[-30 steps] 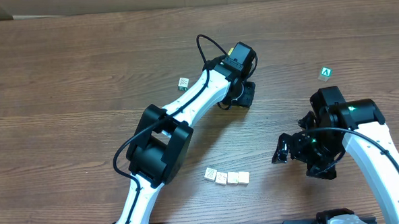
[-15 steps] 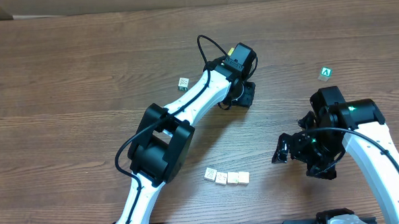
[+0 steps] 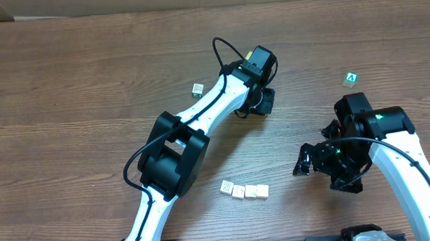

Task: Flip 5 blocks
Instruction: 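Grasp the blue-X block with the left gripper and lift it, then carry the blue-X block forward and place it at the row's left end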

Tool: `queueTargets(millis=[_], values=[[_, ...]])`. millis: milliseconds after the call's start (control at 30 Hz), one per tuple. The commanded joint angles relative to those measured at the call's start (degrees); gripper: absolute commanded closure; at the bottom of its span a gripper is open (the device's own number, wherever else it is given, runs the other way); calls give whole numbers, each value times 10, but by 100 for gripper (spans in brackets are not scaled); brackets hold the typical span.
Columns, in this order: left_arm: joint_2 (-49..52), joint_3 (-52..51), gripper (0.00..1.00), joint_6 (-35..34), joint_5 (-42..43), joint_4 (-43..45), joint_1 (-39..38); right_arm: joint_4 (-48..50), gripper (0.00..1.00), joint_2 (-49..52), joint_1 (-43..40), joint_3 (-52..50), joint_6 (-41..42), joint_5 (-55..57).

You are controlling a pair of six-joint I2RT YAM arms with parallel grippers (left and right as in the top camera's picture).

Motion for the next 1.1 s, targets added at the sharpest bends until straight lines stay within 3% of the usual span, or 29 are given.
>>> queueTargets(millis=[0,433,667,867,1067], values=[[2,38,93,-8,6,-42,9,3,0,0,-3,10,2,-3],[-74,72,96,0,-98,-229,37,1,0,0,-3,10,2,-3],[-129,47,95,-40,-178,-308,20,-3,0,0,-3,10,2,-3],[-250,-94,95,-76,-182,-271,2,-3,0,0,-3,10,2,-3],[-421,-336,95,-111,-157,-178,-8,-1,0,0,-3,10,0,-3]])
